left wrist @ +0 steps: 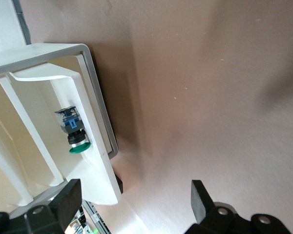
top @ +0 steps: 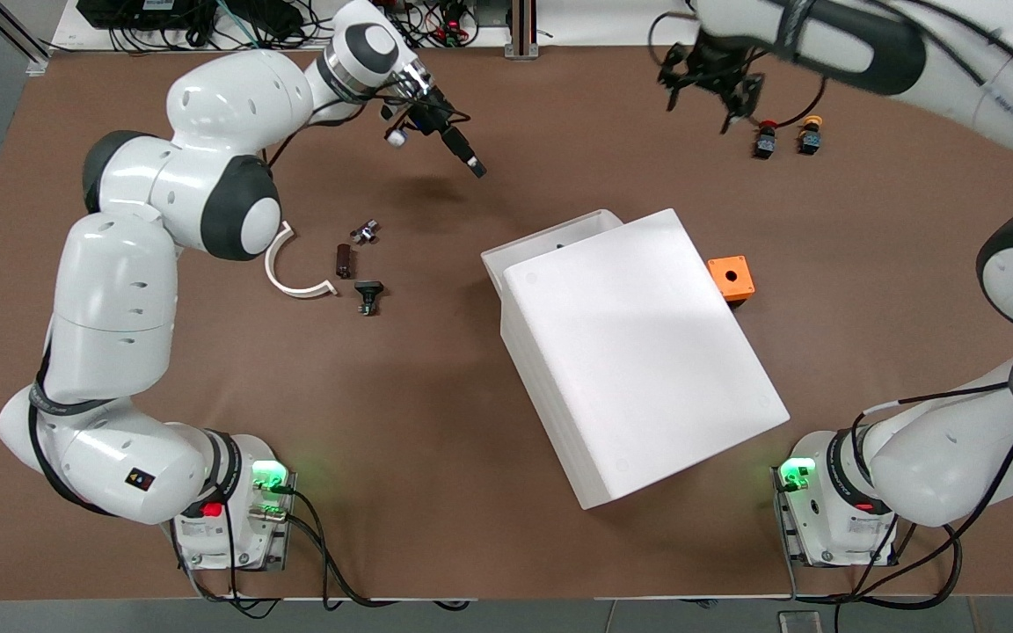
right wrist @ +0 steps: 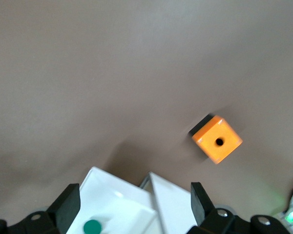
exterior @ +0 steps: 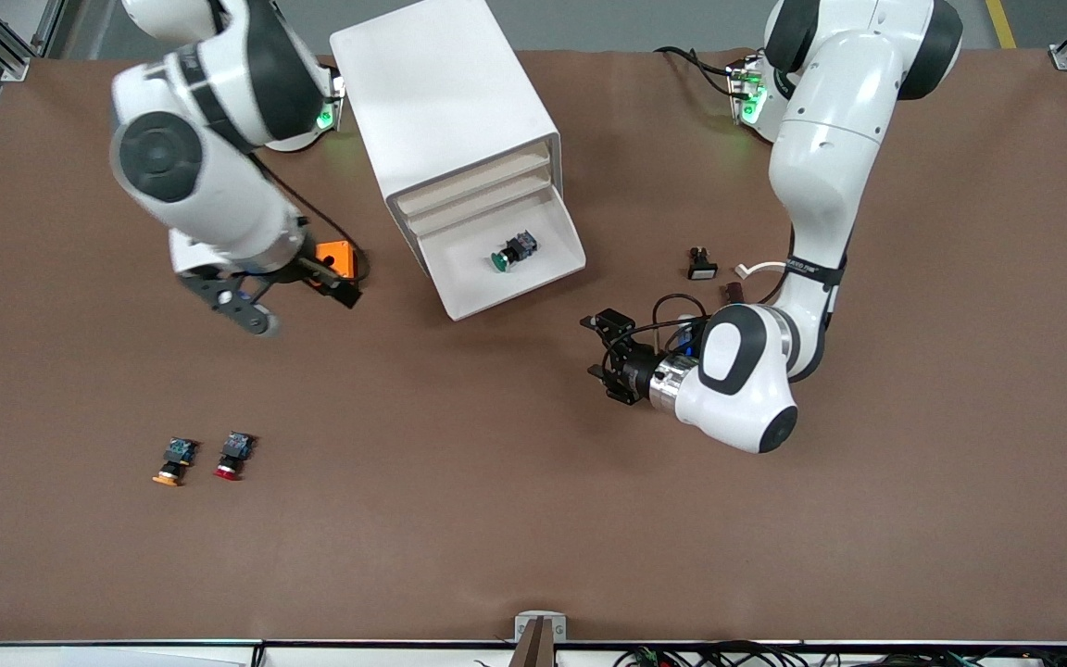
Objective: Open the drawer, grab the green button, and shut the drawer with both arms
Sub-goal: 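Release the drawer with the left gripper while the right gripper reaches it, then grasp the green mushroom button inside the drawer with the right gripper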
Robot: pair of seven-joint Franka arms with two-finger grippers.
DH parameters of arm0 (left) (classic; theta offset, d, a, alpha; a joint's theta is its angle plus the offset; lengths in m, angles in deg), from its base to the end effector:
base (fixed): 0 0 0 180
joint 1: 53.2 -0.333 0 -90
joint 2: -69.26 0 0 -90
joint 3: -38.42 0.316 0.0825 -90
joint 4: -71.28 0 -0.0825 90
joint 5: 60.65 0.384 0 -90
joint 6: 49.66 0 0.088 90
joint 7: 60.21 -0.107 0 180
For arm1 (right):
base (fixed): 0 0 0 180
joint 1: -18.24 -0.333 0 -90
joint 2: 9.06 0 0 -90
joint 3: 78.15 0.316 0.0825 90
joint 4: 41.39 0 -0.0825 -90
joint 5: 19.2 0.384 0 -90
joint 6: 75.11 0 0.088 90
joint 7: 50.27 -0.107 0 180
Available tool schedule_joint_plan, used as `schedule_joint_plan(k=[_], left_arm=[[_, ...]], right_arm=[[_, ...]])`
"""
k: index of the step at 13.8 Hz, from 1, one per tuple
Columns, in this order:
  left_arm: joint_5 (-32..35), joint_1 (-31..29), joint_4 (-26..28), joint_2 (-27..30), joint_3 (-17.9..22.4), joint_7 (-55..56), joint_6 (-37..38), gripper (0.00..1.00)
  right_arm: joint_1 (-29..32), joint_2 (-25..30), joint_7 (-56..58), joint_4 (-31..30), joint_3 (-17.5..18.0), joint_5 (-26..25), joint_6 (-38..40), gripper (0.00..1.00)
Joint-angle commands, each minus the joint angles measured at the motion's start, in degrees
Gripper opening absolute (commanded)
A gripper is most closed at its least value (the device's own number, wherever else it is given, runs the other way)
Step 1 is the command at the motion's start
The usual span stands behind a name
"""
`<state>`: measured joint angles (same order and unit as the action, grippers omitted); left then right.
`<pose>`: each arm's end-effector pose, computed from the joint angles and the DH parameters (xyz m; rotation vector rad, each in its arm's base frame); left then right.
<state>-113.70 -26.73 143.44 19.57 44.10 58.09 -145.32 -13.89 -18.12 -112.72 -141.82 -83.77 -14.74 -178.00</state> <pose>0.6331 -0.3431 0.2363 -1.4721 -2.3011 1.3143 0.5290 0.2743 0.4659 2.9365 -0.9873 -0.1909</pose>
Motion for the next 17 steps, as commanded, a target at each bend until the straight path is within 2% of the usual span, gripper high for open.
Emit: schedule_joint_plan(k=[1,4,8,10,12,17], left_arm=[[4.3,-0.8,0.0,2.7,0.3,-0.3,0.3,0.99],[5.7,-1.5,-4.2,3.5,4.8,-3.6,-0.1,0.99],[5.8,-1.6,-4.0,7.2,10.4,-13.2,-0.1,0.99],[5.9,-1.7,-4.0,8.0,11.7,-13.4,0.0,0.99],[7.3,-1.6,-4.0,11.2,12.3,-15.0,0.2,0.99],[12.1,-1.8,-3.8,13.2,12.3,-17.8,0.4,0.99]], right_arm=[[-6.2,1.3,-10.8,-5.5,-0.8,0.4,-6.5,1.00],[-12.2,0.7,-20.8,-9.2,-0.8,0.4,-14.2,1.00],[-17.0,-3.4,-28.1,-9.8,-0.8,0.3,-20.1,1.00],[-18.9,-6.0,-31.5,-9.5,-0.9,0.2,-23.0,1.00],[-21.3,-9.2,-35.4,-9.4,-0.9,-0.5,-26.3,1.00],[-25.2,-12.5,-40.6,-9.3,-0.9,-0.8,-27.4,1.00]])
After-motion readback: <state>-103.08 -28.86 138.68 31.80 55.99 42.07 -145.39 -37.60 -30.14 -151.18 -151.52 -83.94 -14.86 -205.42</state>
